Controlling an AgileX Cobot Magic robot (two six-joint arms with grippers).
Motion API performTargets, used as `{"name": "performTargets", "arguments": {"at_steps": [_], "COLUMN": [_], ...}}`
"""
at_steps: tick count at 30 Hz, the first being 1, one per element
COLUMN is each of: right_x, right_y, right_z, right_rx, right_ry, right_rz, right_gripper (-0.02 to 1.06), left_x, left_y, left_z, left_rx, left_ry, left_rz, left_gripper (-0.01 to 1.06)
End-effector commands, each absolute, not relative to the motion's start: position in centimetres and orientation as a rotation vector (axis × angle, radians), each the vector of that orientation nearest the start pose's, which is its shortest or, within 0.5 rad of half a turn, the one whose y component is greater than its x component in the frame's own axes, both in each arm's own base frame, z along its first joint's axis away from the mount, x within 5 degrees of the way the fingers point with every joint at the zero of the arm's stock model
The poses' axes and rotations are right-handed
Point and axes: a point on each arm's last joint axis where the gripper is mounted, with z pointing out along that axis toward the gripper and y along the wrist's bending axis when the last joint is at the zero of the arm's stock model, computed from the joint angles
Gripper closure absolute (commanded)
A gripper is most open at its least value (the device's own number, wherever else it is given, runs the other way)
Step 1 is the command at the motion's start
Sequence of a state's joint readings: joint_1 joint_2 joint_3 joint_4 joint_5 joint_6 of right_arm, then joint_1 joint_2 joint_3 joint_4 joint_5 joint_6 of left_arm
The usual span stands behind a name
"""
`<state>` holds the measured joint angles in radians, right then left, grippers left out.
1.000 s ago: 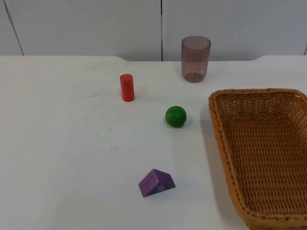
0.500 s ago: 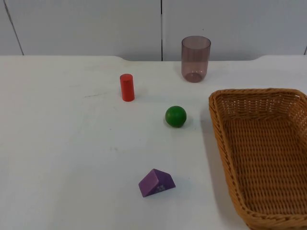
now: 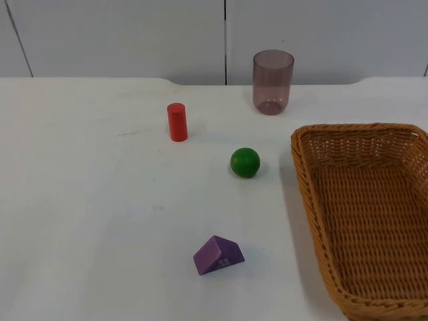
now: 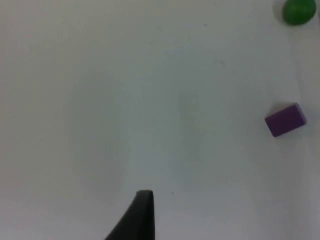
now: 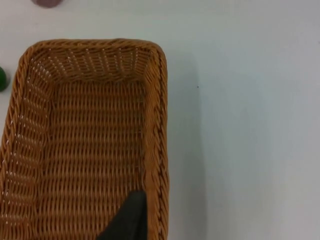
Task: Pick up the basket with the left hand and place the triangular block into the basket with the right hand.
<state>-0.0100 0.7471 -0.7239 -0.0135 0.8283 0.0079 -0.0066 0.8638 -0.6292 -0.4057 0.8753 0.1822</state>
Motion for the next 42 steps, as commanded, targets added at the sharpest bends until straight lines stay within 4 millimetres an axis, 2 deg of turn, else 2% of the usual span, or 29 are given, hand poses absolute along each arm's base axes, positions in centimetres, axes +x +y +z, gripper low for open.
{"name": "performTargets", "arguments": {"at_steps": [1,4,5,9,10,11,12,13,14,15,18,19,21,23,24,28,29,33,34,38,39,42], "right_x": [13.5,13.6,13.6,13.6,13.6,13.7,13.7,13.7,13.7,13.7,13.7,13.7,13.7,13.7,13.7,13.8,13.8,13.8,13.8,13.8,13.8,13.8], "right_y": [-0.3,-0.4,-0.4,-0.4,-0.4,-0.4,-0.4,-0.4,-0.4,-0.4,-0.4,-0.4,-0.4,-0.4,-0.4,-0.4,-0.4,-0.4,-0.4,-0.4,-0.4,-0.4], "right_z": [32.1,32.3,32.3,32.3,32.3,32.3,32.3,32.3,32.3,32.3,32.3,32.3,32.4,32.4,32.4,32.4,32.4,32.5,32.5,32.5,32.5,32.3], "right_rx": [0.016,0.014,0.014,0.013,0.013,0.013,0.013,0.013,0.013,0.013,0.013,0.013,0.013,0.013,0.013,0.013,0.013,0.013,0.013,0.013,0.013,0.013], "right_ry": [2.307,2.290,2.290,2.290,2.290,2.284,2.282,2.282,2.282,2.282,2.282,2.282,2.275,2.269,2.269,2.263,2.263,2.262,2.262,2.262,2.262,2.267], "right_rz": [-0.028,-0.032,-0.032,-0.034,-0.034,-0.033,-0.033,-0.033,-0.033,-0.033,-0.033,-0.033,-0.033,-0.033,-0.033,-0.033,-0.033,-0.033,-0.033,-0.033,-0.033,-0.033], "right_gripper": [-0.01,-0.01,-0.01,-0.01,-0.01,-0.01,-0.01,-0.01,-0.01,-0.01,-0.01,-0.01,-0.01,-0.01,-0.01,-0.01,-0.01,-0.01,-0.01,-0.01,-0.01,-0.01], "left_x": [15.6,17.7,17.7,20.2,20.2,20.9,21.8,22.2,23.1,23.1,24.4,24.4,25.2,25.8,25.8,27.0,27.0,28.0,28.0,28.3,28.3,28.5], "left_y": [-3.3,-3.7,-3.7,-5.7,-5.7,-6.6,-8.2,-8.8,-10.7,-10.7,-14.3,-14.3,-17.0,-18.8,-18.8,-21.4,-21.4,-23.8,-23.8,-27.2,-27.2,-28.3], "left_z": [27.3,26.0,26.0,25.8,25.8,25.6,25.1,25.0,24.6,24.6,23.6,23.6,22.6,22.0,22.0,21.1,21.1,19.6,19.6,17.7,17.7,15.8], "left_rx": [0.028,0.039,0.039,0.137,0.137,0.169,0.212,0.220,0.264,0.264,0.328,0.328,0.359,0.355,0.355,0.351,0.351,0.290,0.290,0.327,0.327,0.278], "left_ry": [2.538,2.566,2.566,2.570,2.570,2.573,2.580,2.584,2.587,2.587,2.582,2.582,2.596,2.597,2.597,2.588,2.588,2.640,2.640,2.679,2.679,2.735], "left_rz": [-0.484,-0.547,-0.547,-0.579,-0.579,-0.586,-0.600,-0.606,-0.622,-0.622,-0.643,-0.643,-0.659,-0.671,-0.671,-0.687,-0.687,-0.716,-0.716,-0.734,-0.734,-0.731], "left_gripper": [0.00,0.02,0.02,0.05,0.05,0.05,0.05,0.05,0.05,0.05,0.05,0.05,0.05,0.05,0.05,0.05,0.05,0.05,0.05,0.05,0.05,0.05]}}
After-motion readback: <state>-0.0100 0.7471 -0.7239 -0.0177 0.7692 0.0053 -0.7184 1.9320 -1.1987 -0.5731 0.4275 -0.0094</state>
